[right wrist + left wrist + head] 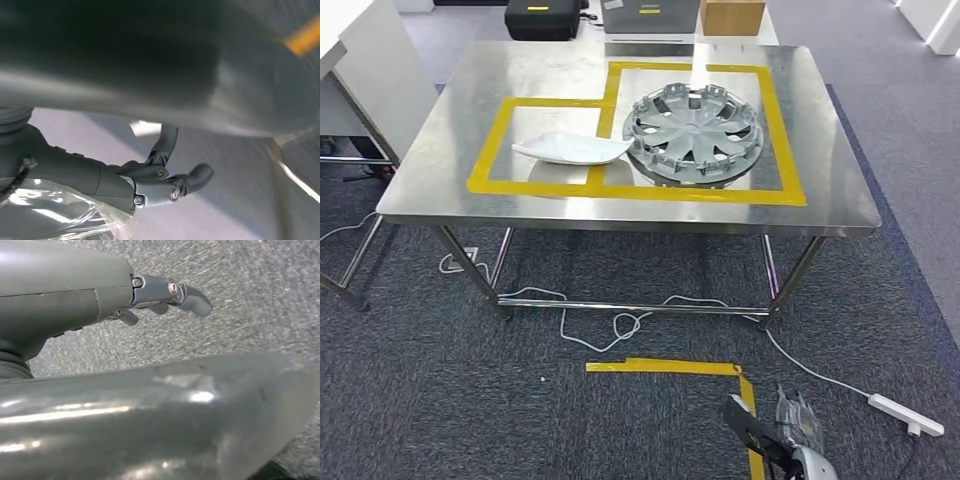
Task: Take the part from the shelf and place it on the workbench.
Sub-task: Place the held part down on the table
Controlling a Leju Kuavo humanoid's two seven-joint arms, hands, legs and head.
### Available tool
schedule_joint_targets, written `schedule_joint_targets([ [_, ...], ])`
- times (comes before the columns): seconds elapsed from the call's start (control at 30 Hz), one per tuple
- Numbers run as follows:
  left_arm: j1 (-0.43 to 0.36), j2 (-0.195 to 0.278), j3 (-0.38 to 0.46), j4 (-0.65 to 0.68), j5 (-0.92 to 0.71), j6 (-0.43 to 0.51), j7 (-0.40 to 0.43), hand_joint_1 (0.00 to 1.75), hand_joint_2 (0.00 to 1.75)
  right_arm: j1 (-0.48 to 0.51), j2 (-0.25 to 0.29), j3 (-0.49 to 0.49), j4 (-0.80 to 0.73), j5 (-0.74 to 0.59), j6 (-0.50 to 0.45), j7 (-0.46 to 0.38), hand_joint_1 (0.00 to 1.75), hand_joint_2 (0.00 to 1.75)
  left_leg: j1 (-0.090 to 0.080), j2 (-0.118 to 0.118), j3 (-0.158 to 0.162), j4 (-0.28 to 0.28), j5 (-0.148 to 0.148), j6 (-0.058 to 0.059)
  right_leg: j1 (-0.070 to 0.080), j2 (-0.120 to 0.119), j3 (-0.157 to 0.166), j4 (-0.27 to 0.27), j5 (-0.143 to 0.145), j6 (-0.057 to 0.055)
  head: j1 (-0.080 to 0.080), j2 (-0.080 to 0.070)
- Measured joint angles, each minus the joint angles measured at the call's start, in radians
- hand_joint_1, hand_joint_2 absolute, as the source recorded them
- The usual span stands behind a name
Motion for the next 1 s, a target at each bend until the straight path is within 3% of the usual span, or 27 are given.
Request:
schedule_joint_targets([
  [0.07,0.000,-0.006,0.014,-0.005,-0.012,0.000,-0.005,0.00,0.00,0.016,0.016,-0.051,0.077,-0.066,-0.004,-0.024,0.00,0.00,0.001,0.000,-0.024,-0.001,0.019,0.008,-0.001,0.007,-0.037,0.116,-0.099,0.006,0.005,0.000],
  [0.1,0.001,-0.009,0.020,-0.006,-0.017,0.000,-0.008,0.00,0.00,0.021,0.023,-0.076,0.114,-0.099,-0.004,-0.040,0.00,0.00,0.000,0.000,-0.036,0.001,0.028,0.008,-0.002,0.008,-0.051,0.182,-0.133,0.009,0.006,0.000],
  [0.13,0.001,-0.012,0.027,-0.006,-0.023,0.001,-0.012,0.00,0.00,0.024,0.032,-0.103,0.152,-0.134,-0.001,-0.057,0.00,0.00,-0.001,0.001,-0.050,0.003,0.038,0.006,-0.002,0.009,-0.055,0.229,-0.142,0.011,0.006,0.000],
  [0.17,0.000,-0.015,0.033,-0.006,-0.029,0.001,-0.016,0.00,0.00,0.026,0.040,-0.129,0.190,-0.169,0.004,-0.075,0.00,0.00,-0.001,0.002,-0.063,0.006,0.046,0.004,-0.002,0.009,-0.044,0.246,-0.127,0.014,0.006,0.000],
  [0.2,-0.001,-0.018,0.039,-0.006,-0.035,0.001,-0.020,0.00,0.00,0.026,0.049,-0.158,0.227,-0.201,0.010,-0.093,0.00,0.00,0.000,0.002,-0.078,0.011,0.054,0.001,-0.004,0.009,-0.016,0.229,-0.096,0.015,0.006,0.000],
  [0.27,-0.004,-0.024,0.047,-0.006,-0.043,0.001,-0.026,0.00,0.00,0.026,0.065,-0.206,0.287,-0.244,0.018,-0.117,0.00,0.00,0.002,0.002,-0.101,0.022,0.067,-0.006,-0.008,0.009,0.066,0.132,-0.045,0.019,0.006,0.000],
  [0.33,-0.006,-0.026,0.054,-0.008,-0.046,0.002,-0.029,0.00,0.00,0.025,0.079,-0.237,0.322,-0.258,0.020,-0.128,0.00,0.00,-0.002,0.002,-0.117,0.035,0.075,-0.015,-0.012,0.013,0.155,0.012,-0.053,0.019,0.008,0.000],
  [0.37,-0.007,-0.027,0.057,-0.009,-0.048,0.002,-0.030,0.00,0.00,0.023,0.086,-0.250,0.339,-0.261,0.020,-0.132,0.00,0.00,-0.004,0.002,-0.122,0.041,0.082,-0.019,-0.012,0.015,0.179,-0.030,-0.065,0.015,0.008,0.000],
  [0.4,-0.008,-0.027,0.061,-0.010,-0.049,0.004,-0.031,0.00,0.00,0.020,0.092,-0.262,0.357,-0.265,0.021,-0.135,0.00,0.00,-0.005,0.002,-0.128,0.045,0.091,-0.023,-0.011,0.017,0.191,-0.056,-0.074,0.010,0.009,0.000],
  [0.47,-0.008,-0.028,0.067,-0.010,-0.052,0.005,-0.033,0.00,0.00,0.018,0.106,-0.283,0.398,-0.273,0.023,-0.139,0.00,0.00,-0.003,0.001,-0.136,0.048,0.102,-0.031,-0.009,0.014,0.175,-0.060,-0.070,-0.007,0.010,0.000],
  [0.5,-0.007,-0.028,0.070,-0.010,-0.054,0.006,-0.033,0.00,0.00,0.018,0.112,-0.292,0.419,-0.278,0.026,-0.141,0.00,0.00,-0.002,0.000,-0.141,0.057,0.085,-0.036,-0.009,0.011,0.166,-0.057,-0.062,-0.017,0.009,0.000],
  [0.53,-0.005,-0.029,0.072,-0.010,-0.055,0.007,-0.034,0.00,0.00,0.018,0.117,-0.300,0.438,-0.281,0.028,-0.143,0.00,0.00,0.001,-0.001,-0.148,0.083,0.047,-0.040,-0.009,0.008,0.154,-0.056,-0.053,-0.028,0.007,0.000],
  [0.63,-0.004,-0.035,0.074,-0.010,-0.058,0.008,-0.038,0.00,0.00,0.014,0.125,-0.318,0.486,-0.290,0.032,-0.149,0.00,0.00,0.004,-0.001,-0.175,0.258,-0.111,-0.050,-0.004,0.001,0.114,-0.053,-0.018,-0.047,0.001,0.000],
  [0.67,-0.004,-0.036,0.074,-0.010,-0.059,0.009,-0.039,0.00,0.00,0.012,0.128,-0.322,0.499,-0.292,0.033,-0.151,0.00,0.00,0.004,-0.001,-0.175,0.311,-0.131,-0.050,-0.001,0.000,0.099,-0.051,-0.005,-0.049,0.001,0.000],
  [0.7,-0.005,-0.037,0.074,-0.010,-0.059,0.009,-0.040,0.00,0.00,0.011,0.130,-0.326,0.510,-0.293,0.033,-0.152,0.00,0.00,0.004,-0.001,-0.165,0.341,-0.124,-0.048,0.002,-0.002,0.082,-0.048,0.008,-0.050,0.001,0.000],
  [0.73,-0.005,-0.037,0.075,-0.010,-0.059,0.010,-0.041,0.00,0.00,0.009,0.132,-0.329,0.519,-0.295,0.033,-0.155,0.00,0.00,0.003,-0.001,-0.143,0.341,-0.097,-0.043,0.005,-0.003,0.064,-0.044,0.020,-0.050,0.001,0.000],
  [0.77,-0.006,-0.038,0.077,-0.010,-0.060,0.012,-0.042,0.00,0.00,0.006,0.133,-0.333,0.529,-0.297,0.032,-0.159,0.00,0.00,0.001,-0.001,-0.105,0.309,-0.065,-0.035,0.008,-0.002,0.044,-0.040,0.032,-0.050,0.001,0.000],
  [0.83,-0.008,-0.039,0.080,-0.010,-0.065,0.017,-0.046,0.00,0.00,-0.001,0.138,-0.339,0.548,-0.303,0.026,-0.170,0.00,0.00,-0.009,-0.001,0.007,0.167,-0.043,-0.012,0.013,-0.002,0.016,-0.033,0.054,-0.047,0.001,0.000],
  [0.9,-0.012,-0.041,0.084,-0.010,-0.069,0.022,-0.050,0.00,0.00,-0.008,0.141,-0.343,0.563,-0.306,0.020,-0.179,0.00,0.00,-0.019,-0.001,0.094,0.032,-0.070,0.002,0.015,-0.003,0.001,-0.032,0.078,-0.039,0.002,0.000],
  [0.93,-0.013,-0.043,0.085,-0.010,-0.070,0.024,-0.051,0.00,0.00,-0.011,0.141,-0.344,0.570,-0.307,0.018,-0.182,0.00,0.00,-0.022,-0.001,0.107,-0.001,-0.077,0.005,0.015,-0.005,-0.004,-0.034,0.090,-0.035,0.002,0.000],
  [1.0,-0.013,-0.049,0.088,-0.010,-0.072,0.028,-0.052,0.00,0.00,-0.015,0.141,-0.348,0.583,-0.309,0.016,-0.184,0.00,0.00,-0.020,0.002,0.093,-0.014,-0.061,0.009,0.013,-0.003,-0.019,-0.032,0.091,-0.024,0.002,0.000],
])
